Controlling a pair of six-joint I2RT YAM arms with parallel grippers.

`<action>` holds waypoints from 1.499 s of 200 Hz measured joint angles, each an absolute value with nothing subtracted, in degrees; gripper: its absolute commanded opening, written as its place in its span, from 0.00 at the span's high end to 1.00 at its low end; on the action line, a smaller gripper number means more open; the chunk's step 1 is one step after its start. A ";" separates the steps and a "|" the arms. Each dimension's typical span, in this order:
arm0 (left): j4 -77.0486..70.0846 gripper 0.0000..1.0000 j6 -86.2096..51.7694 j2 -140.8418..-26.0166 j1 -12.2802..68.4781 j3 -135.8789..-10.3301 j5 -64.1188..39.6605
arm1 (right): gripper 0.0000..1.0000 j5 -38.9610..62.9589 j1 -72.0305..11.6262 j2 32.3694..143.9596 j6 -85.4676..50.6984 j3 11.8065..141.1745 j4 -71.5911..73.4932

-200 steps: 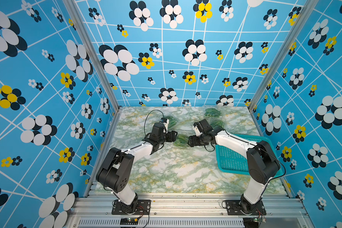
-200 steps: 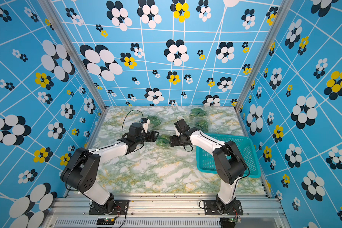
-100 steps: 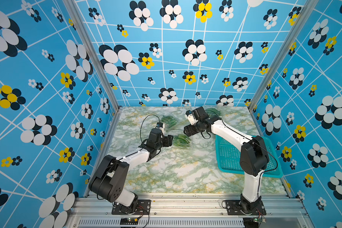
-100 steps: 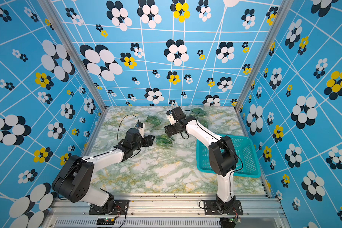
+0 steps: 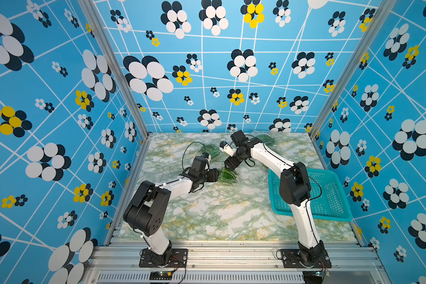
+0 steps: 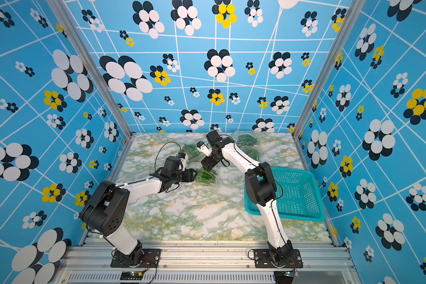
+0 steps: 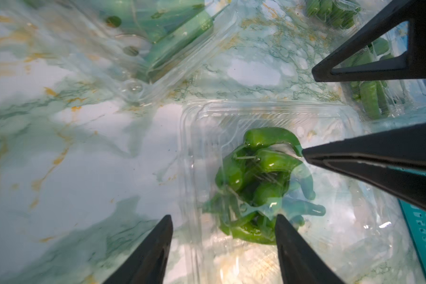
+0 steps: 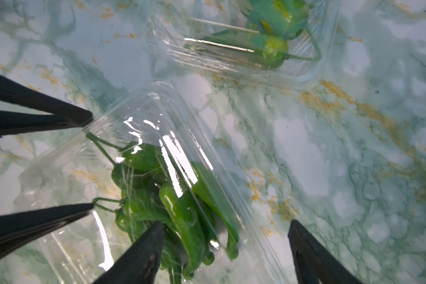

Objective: Take small green peppers out of containers
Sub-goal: Adjust the packing box at the center of the board.

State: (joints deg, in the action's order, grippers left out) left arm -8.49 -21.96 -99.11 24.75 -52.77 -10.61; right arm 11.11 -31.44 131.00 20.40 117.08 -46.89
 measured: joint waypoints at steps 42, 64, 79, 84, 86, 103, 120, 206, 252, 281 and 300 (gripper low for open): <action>-7.68 0.49 -23.16 -107.48 24.84 -61.69 -14.46 | 0.22 13.85 -30.50 130.02 20.78 113.32 -46.85; -7.57 0.40 -23.97 -108.84 24.91 -63.64 -13.87 | 0.23 15.57 -29.08 127.35 19.90 108.71 -44.27; -7.68 0.34 -24.27 -108.84 24.97 -63.64 -12.53 | 0.24 15.94 -28.42 124.95 18.94 104.86 -43.00; -8.01 0.33 -24.36 -108.81 25.08 -63.44 -12.05 | 0.24 16.03 -28.29 123.92 18.52 103.18 -42.33; -8.08 0.32 -24.36 -108.77 25.12 -63.35 -11.77 | 0.24 16.03 -28.27 123.50 18.37 102.45 -42.13; -9.34 0.30 -24.29 -107.70 25.23 -61.71 -9.91 | 0.24 16.27 -28.21 119.07 17.04 95.85 -39.75; -10.31 0.29 -23.92 -104.86 25.26 -58.74 -7.53 | 0.23 16.67 -28.32 114.24 16.12 89.14 -38.41; -7.11 0.48 -22.20 -87.66 25.26 -48.03 -0.19 | 0.21 17.54 -24.53 112.99 15.18 91.26 -36.99; -2.92 0.60 -21.76 -91.42 25.26 -48.01 -3.68 | 0.21 17.93 -23.92 115.28 13.85 94.43 -35.70; -1.19 0.58 -21.82 -93.65 25.26 -48.01 -6.22 | 0.22 19.84 -23.92 115.48 11.46 94.06 -33.47; -1.23 0.53 -22.00 -94.61 25.26 -48.07 -7.53 | 0.23 20.73 -23.94 115.98 10.39 93.51 -32.05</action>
State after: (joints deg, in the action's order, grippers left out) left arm -1.23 -22.00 -94.61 25.26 -48.07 -7.53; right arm 20.73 -23.94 115.98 10.39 93.51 -32.05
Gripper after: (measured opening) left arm 0.422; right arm 0.781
